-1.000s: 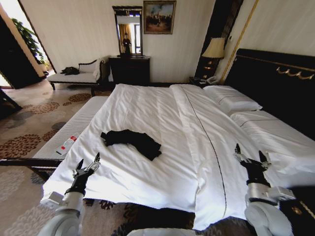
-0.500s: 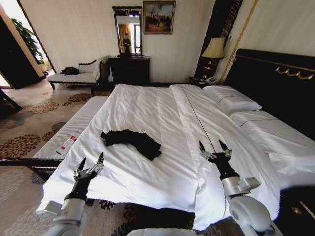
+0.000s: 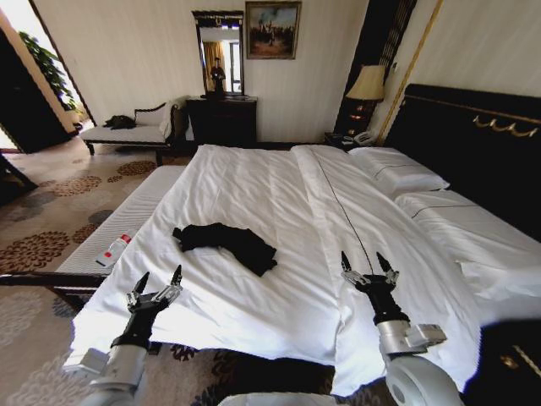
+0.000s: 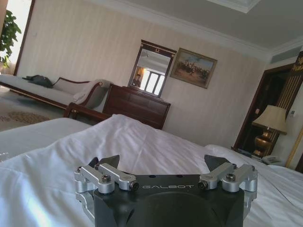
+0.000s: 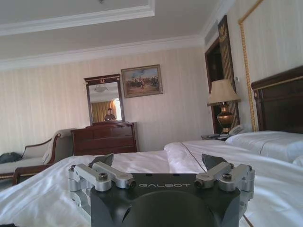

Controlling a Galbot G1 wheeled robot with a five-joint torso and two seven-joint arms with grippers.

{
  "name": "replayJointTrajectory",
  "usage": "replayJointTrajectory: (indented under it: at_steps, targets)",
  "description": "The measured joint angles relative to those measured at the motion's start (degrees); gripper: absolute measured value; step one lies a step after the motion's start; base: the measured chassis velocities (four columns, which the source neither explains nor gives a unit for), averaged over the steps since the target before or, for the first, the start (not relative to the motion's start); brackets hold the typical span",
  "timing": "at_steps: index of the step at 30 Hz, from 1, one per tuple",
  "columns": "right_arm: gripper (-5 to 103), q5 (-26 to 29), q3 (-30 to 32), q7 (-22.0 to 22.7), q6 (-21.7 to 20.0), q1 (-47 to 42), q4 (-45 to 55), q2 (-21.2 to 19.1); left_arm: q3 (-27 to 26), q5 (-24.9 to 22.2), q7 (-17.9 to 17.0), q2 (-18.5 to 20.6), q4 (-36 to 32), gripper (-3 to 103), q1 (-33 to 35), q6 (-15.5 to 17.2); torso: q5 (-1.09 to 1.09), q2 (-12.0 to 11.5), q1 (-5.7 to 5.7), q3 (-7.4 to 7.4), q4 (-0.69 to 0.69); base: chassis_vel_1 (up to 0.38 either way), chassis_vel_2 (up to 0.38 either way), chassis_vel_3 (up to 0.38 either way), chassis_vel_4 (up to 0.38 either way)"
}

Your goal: Fold the clothes on the bed.

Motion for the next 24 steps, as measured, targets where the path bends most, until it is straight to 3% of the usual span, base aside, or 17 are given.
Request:
replayJointTrajectory:
  at_steps: [8, 19, 24]
  targets:
    - [100, 0.04, 0.23, -2.55, 2.07, -0.31, -1.1, 0.48, -0.5, -0.36, 2.2, 1.08, -0.42, 100, -0.71, 1.48, 0.0, 0.0, 0.0, 0.0, 0.0, 0.0, 0.0, 0.0, 0.0]
    - [100, -2.94, 1.45, -4.59, 4.2, -0.43, -2.1, 1.17, -1.46, 9.37, 2.25, 1.98, 2.28, 100, -2.06, -0.23, 0.0, 0.0, 0.0, 0.0, 0.0, 0.0, 0.0, 0.0, 0.0]
    - [100, -4.39, 1.85, -4.78, 4.36, -0.43, -2.21, 1.45, -1.39, 9.67, 2.11, 2.45, 2.35, 100, -2.01, -0.21, 0.0, 0.0, 0.0, 0.0, 0.0, 0.0, 0.0, 0.0, 0.0]
